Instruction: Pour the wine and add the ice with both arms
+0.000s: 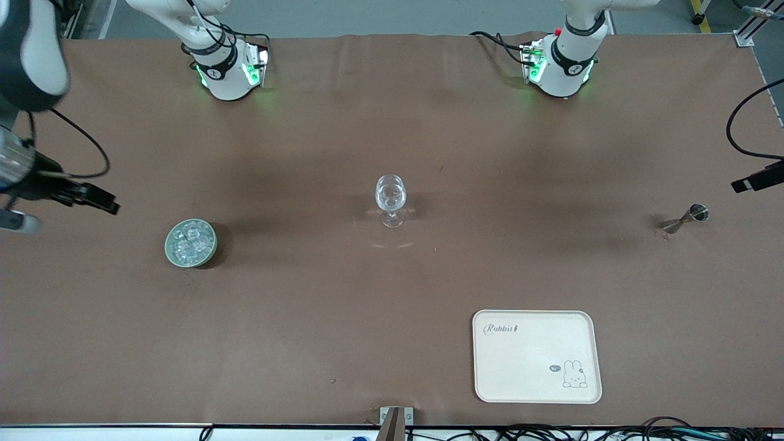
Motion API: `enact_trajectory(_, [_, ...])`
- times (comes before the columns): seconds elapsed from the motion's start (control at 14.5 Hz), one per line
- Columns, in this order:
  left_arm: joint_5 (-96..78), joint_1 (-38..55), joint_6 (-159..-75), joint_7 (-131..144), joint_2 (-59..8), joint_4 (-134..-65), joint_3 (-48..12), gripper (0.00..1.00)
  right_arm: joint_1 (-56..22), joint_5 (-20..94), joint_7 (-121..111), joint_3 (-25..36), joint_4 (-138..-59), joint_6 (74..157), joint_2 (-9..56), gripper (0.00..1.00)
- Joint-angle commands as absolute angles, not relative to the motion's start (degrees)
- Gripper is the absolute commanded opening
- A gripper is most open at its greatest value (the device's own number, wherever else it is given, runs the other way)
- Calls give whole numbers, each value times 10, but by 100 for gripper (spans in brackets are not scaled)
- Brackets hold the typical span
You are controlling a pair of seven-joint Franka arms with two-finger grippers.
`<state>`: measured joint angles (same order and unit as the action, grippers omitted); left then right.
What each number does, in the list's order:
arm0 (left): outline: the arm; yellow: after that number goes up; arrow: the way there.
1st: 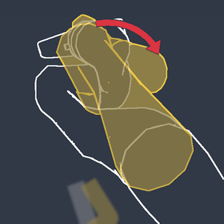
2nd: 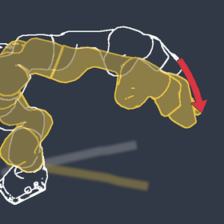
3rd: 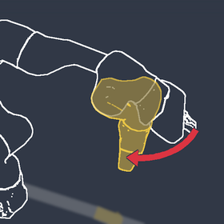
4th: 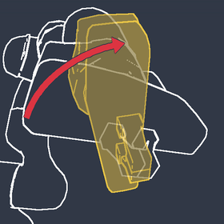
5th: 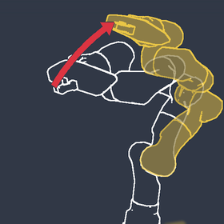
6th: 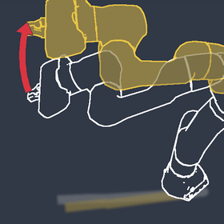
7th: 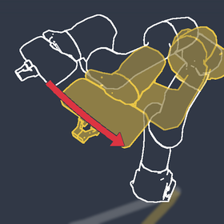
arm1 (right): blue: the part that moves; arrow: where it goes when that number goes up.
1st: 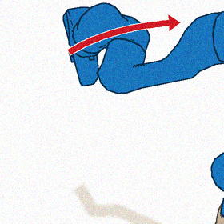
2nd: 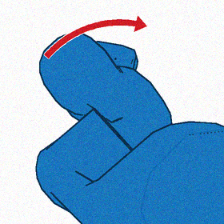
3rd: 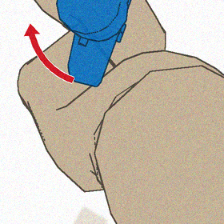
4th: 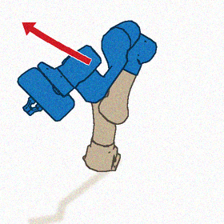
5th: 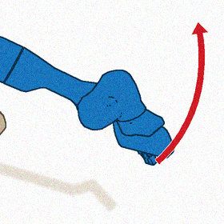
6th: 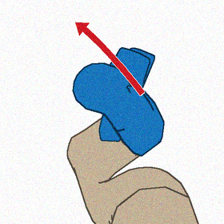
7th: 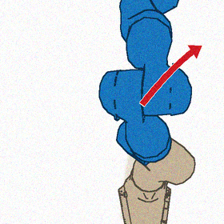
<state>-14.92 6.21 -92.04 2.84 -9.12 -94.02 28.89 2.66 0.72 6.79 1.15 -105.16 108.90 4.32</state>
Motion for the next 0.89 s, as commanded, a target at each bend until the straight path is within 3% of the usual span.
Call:
enact_trajectory(0.0, [-236, 68, -915, 25, -161, -919, 366, 100, 15, 9, 64, 11, -1126, 1174, 52, 100])
enact_trajectory(0.34, [-352, 61, -914, 27, -278, -887, 435, 100, 4, 8, 64, 12, -1235, 1361, 89, 100])
enact_trajectory(0.62, [-380, 54, -915, 23, -348, -877, 469, 100, 4, 4, 64, 12, -1252, 1396, 126, 100])
enact_trajectory(0.83, [-379, 21, -908, 19, -400, -820, 469, 100, 4, 3, 63, 12, -1260, 1430, 157, 99])
